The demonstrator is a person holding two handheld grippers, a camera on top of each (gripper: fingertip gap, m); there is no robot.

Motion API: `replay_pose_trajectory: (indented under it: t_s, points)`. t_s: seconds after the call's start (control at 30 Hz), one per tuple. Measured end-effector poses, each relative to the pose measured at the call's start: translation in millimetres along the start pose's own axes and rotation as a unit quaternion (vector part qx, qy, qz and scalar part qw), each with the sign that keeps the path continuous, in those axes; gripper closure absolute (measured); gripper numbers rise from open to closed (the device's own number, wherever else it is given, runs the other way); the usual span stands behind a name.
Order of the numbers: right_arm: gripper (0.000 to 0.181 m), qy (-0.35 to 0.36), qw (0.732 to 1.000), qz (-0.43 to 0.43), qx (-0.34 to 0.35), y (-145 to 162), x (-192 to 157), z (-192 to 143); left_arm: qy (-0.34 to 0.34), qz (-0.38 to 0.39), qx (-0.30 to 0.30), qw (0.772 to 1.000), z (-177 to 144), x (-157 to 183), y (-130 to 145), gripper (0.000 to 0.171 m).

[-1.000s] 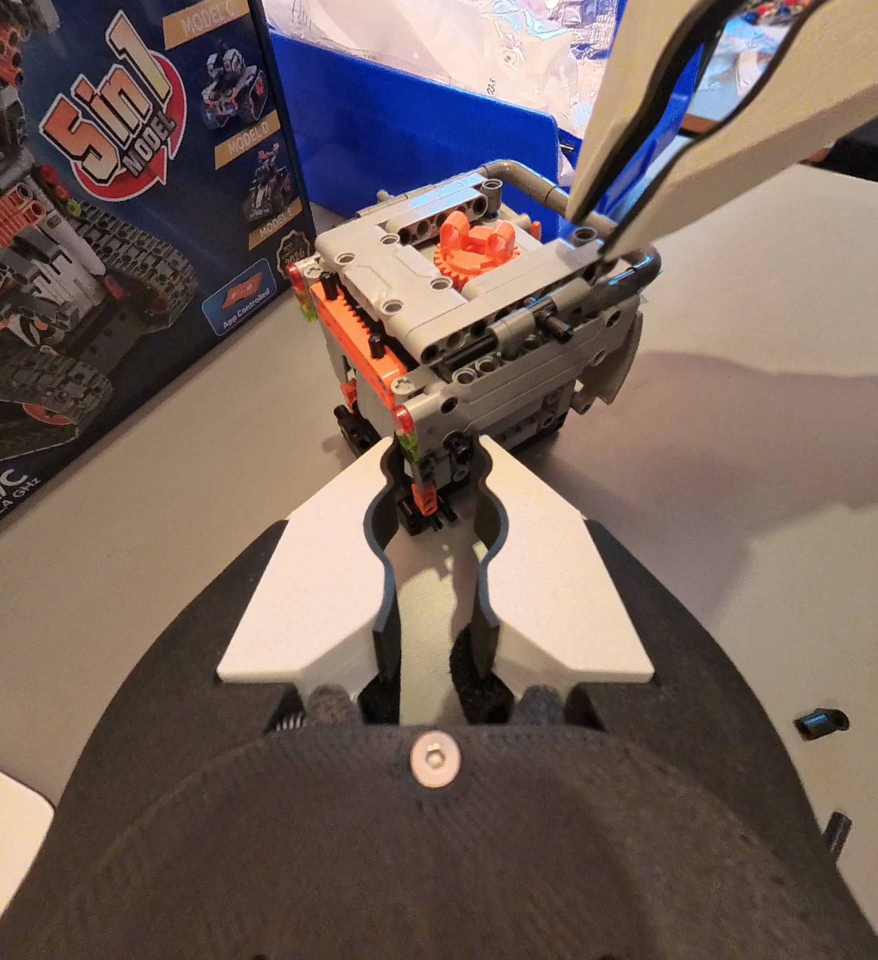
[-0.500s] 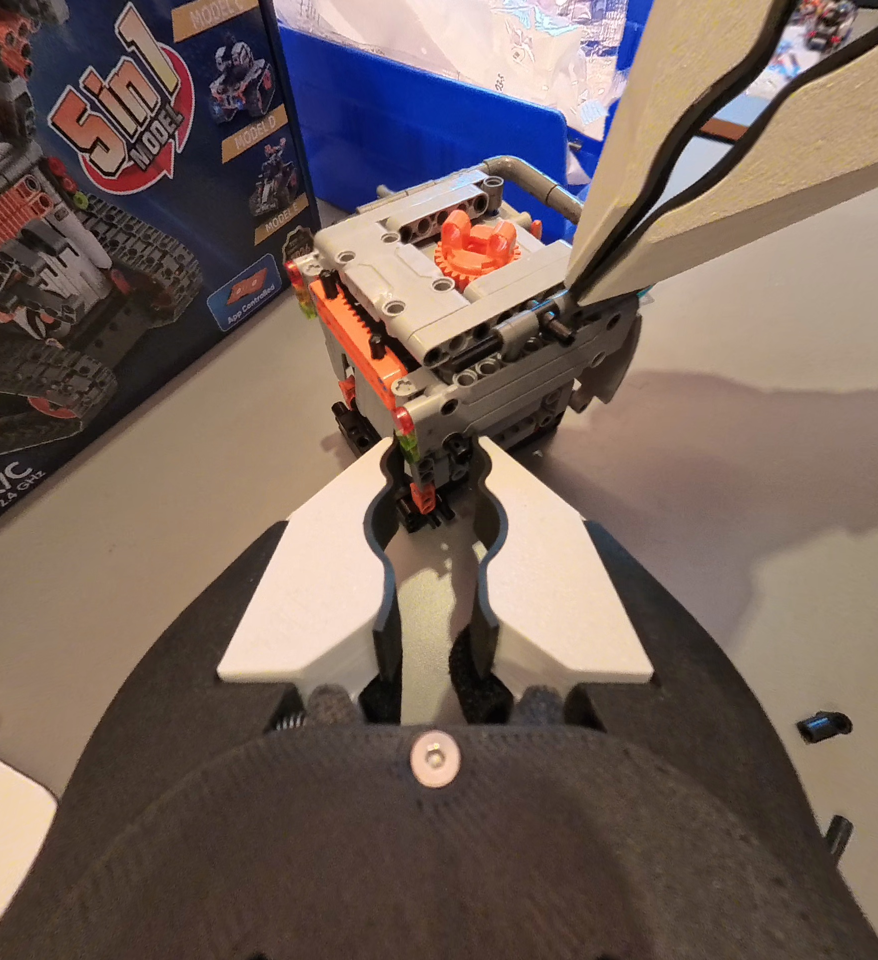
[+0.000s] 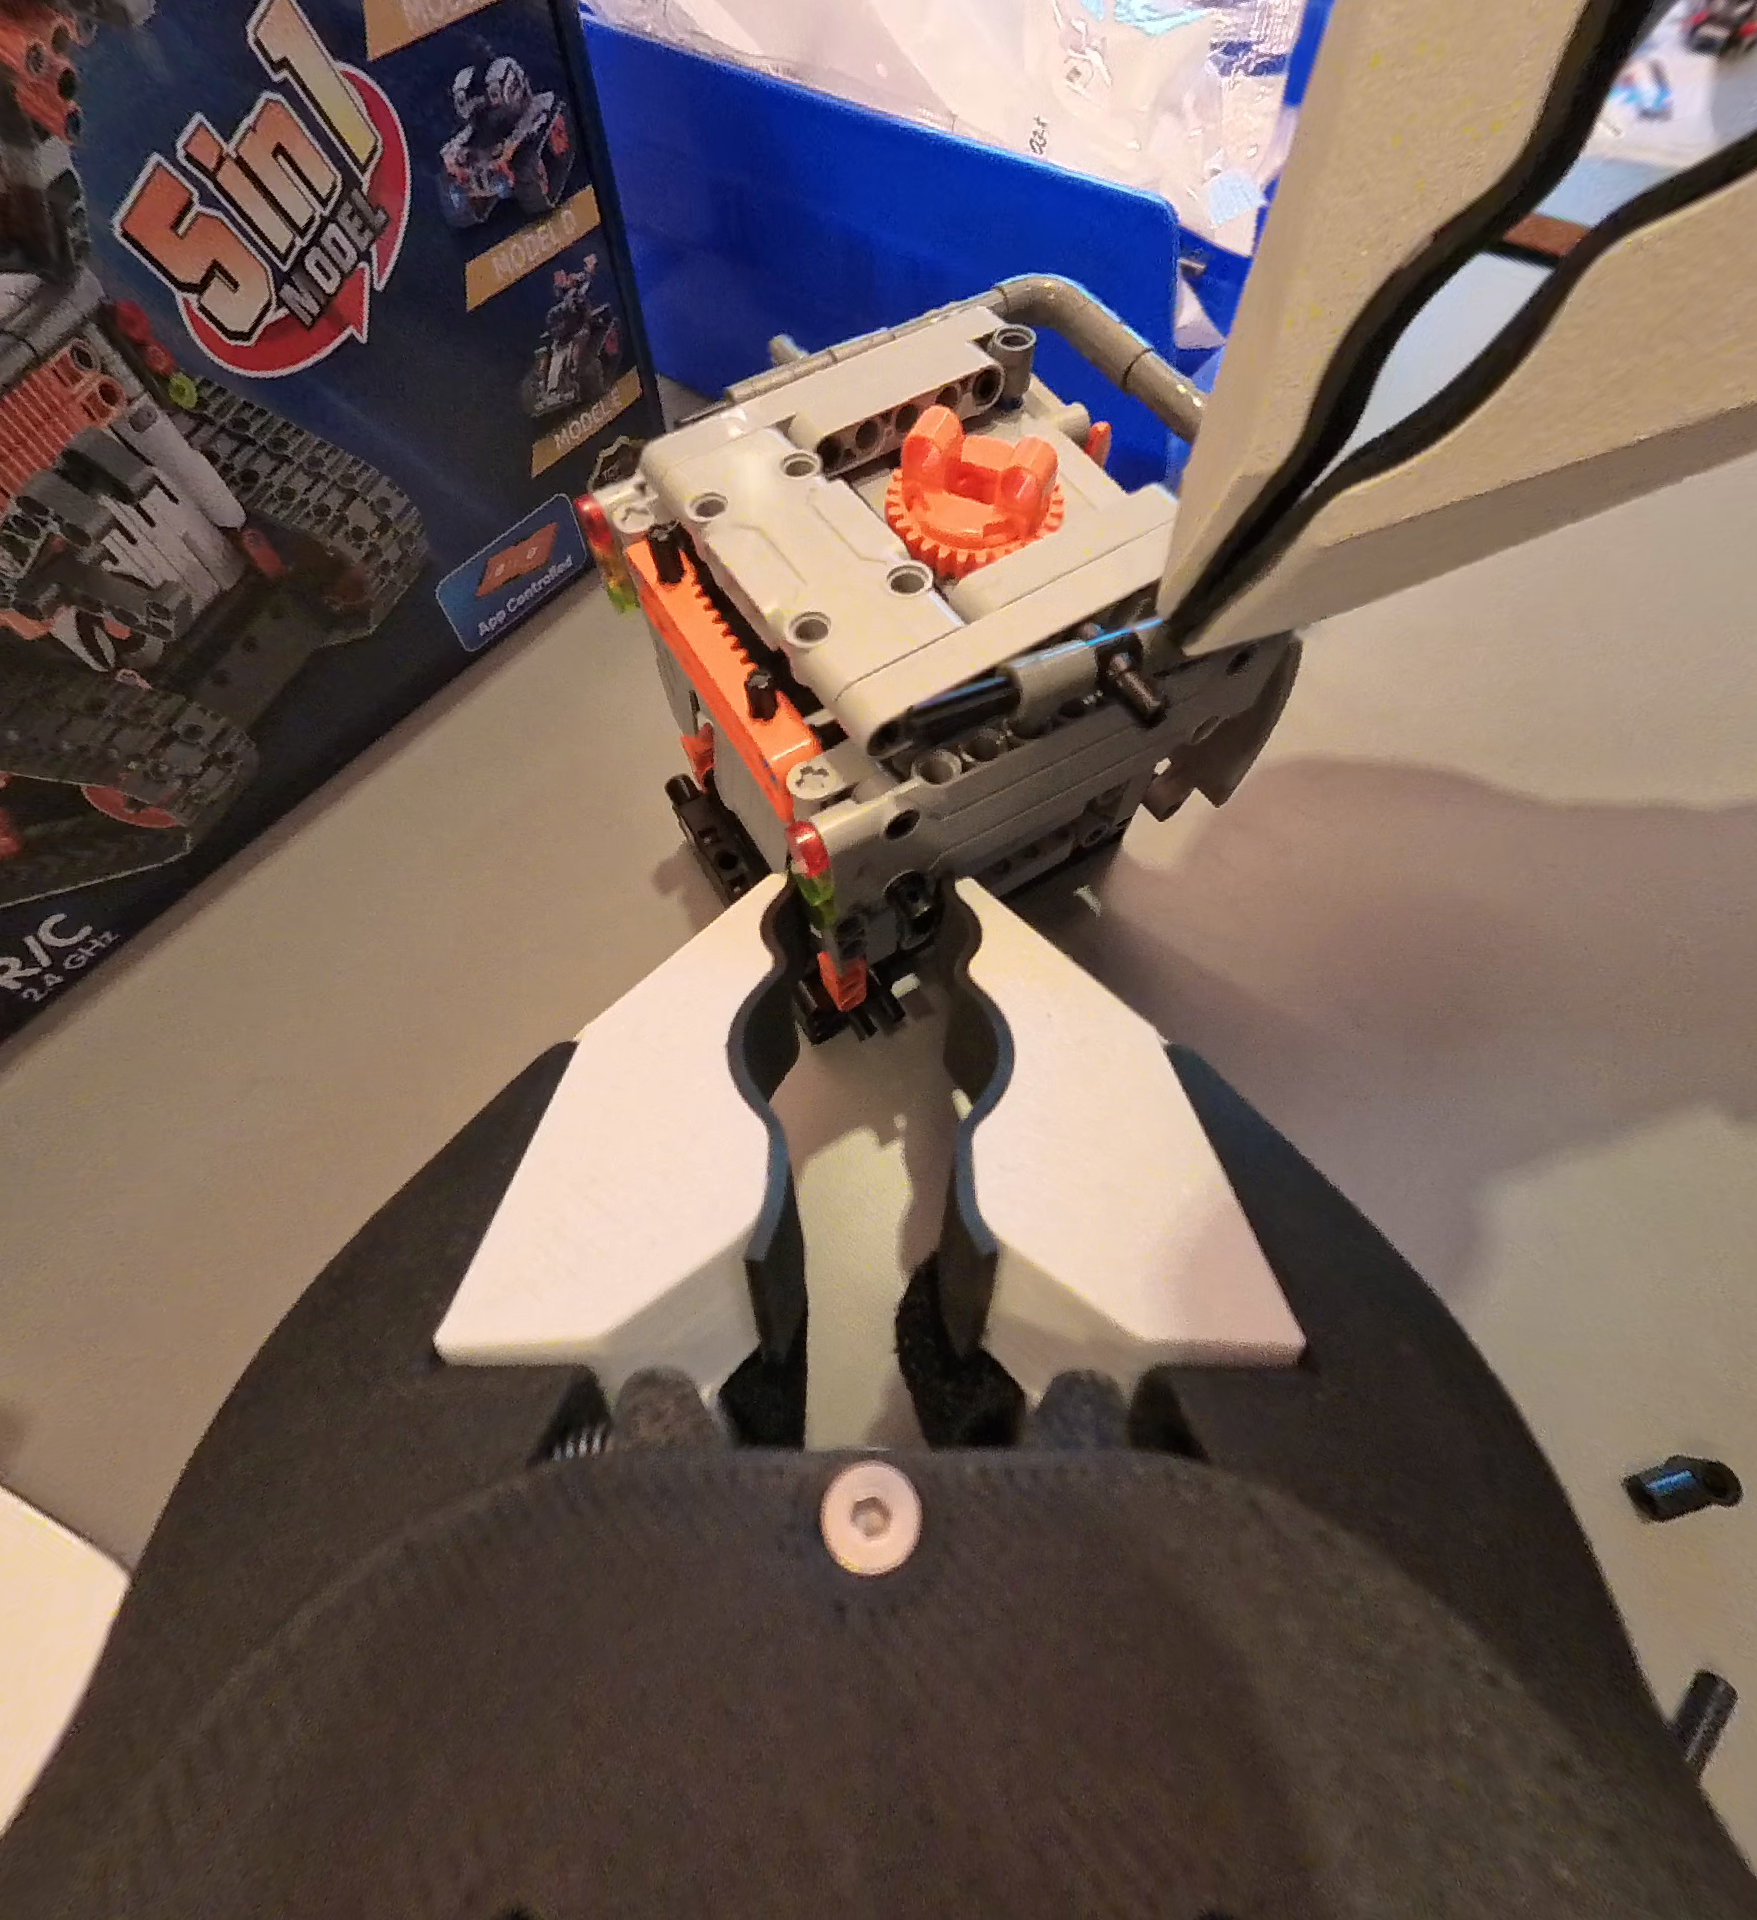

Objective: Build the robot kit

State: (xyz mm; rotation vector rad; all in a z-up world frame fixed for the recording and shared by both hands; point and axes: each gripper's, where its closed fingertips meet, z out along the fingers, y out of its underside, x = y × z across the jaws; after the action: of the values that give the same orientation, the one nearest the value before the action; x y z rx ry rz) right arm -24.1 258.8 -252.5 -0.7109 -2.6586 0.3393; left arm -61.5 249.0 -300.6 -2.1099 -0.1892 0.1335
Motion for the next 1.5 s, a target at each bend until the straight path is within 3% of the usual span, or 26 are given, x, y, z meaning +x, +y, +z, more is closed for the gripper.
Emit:
replay_pose_trajectory:
  t_s: [0.27,0.4,1.0,1.27,1.5]
  points:
    - [0.181,0.007,0.999,0.022,0.036,-7,3,-15,0.012,0.009,0.004,1.0,0,6,-4,0.151]
    - [0.179,0.01,0.998,0.031,0.053,-14,9,-7,0.013,0.008,0.006,1.0,0,6,-4,0.151]
    - [0.181,-0.039,0.999,0.014,0.036,-13,6,3,0.012,0.006,0.001,1.0,1,6,-2,0.152]
    - [0.181,-0.02,1.0,0.0,0.002,-13,7,9,0.008,0.006,-0.005,1.0,2,5,-1,0.153]
    - [0.181,-0.014,1.0,0.005,0.021,-18,6,7,0.013,0.005,-0.002,1.0,2,5,-2,0.152]
